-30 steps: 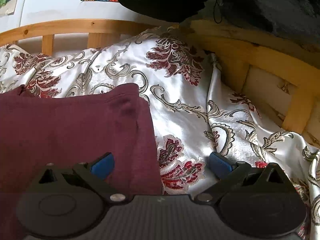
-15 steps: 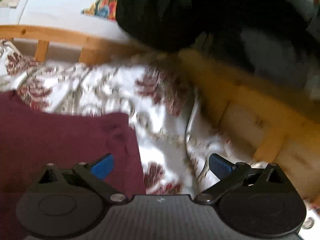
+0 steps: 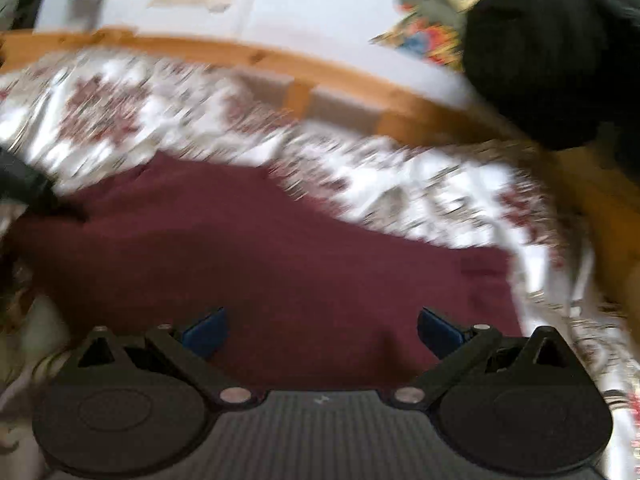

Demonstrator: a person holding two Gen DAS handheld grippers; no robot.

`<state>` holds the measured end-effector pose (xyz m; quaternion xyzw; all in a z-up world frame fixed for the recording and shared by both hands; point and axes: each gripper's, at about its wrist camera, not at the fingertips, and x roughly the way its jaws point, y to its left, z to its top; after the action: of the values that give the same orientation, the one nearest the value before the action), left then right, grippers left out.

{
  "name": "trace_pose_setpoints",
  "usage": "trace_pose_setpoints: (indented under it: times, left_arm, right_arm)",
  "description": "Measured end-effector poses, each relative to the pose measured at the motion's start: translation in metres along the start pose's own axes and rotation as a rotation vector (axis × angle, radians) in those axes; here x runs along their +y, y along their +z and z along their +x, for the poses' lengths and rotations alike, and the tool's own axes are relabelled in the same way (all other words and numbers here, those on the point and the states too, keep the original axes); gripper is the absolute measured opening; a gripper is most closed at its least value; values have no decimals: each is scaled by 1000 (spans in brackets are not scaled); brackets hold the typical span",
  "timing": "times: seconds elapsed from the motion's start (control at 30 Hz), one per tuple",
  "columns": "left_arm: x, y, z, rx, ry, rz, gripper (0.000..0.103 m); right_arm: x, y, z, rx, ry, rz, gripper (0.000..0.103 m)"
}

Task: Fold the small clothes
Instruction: 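Smooth the folded top flat with both open grippers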

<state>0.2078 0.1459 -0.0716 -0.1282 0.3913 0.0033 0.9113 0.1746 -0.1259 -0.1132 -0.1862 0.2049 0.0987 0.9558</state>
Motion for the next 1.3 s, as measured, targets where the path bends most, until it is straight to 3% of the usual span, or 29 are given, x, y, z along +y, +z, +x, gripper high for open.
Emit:
trace_pose_setpoints:
  times: [0.2, 0.47, 0.57, 0.67, 0.77, 0.87, 1.07, 1.17, 1.23, 1.3]
  left_arm:
    - [0, 0, 0, 1, -1, 11, 102]
    - [-1, 1, -2, 6, -1, 1, 102]
    - [-2, 11, -8, -1, -112, -17, 102]
    - [-15, 20, -12, -24, -186, 54, 102]
    - [-28, 25, 1, 35, -175, 107, 102]
    - [-27, 23, 21, 113, -150, 92, 102]
    - [-20, 18, 25, 96, -172, 68, 101]
    - [-21, 20, 20, 96, -163, 59, 91]
    - [-24, 19, 13, 82, -152, 56, 71]
    - [-31, 19, 8, 69, -126, 69, 63]
  right_arm:
    - [1, -6, 9, 52, 26, 47, 103]
    - [-2, -11, 10, 50, 32, 77, 103]
    - [-2, -11, 10, 51, 33, 85, 103]
    - [-3, -11, 10, 52, 35, 90, 103]
    - [-3, -11, 10, 51, 37, 96, 103]
    - [-3, -12, 10, 49, 38, 103, 103]
    - [-5, -12, 12, 54, 49, 123, 103]
    - [-7, -12, 12, 60, 58, 135, 103]
    - [-7, -12, 13, 64, 64, 143, 103]
    - [-9, -11, 14, 70, 74, 155, 103]
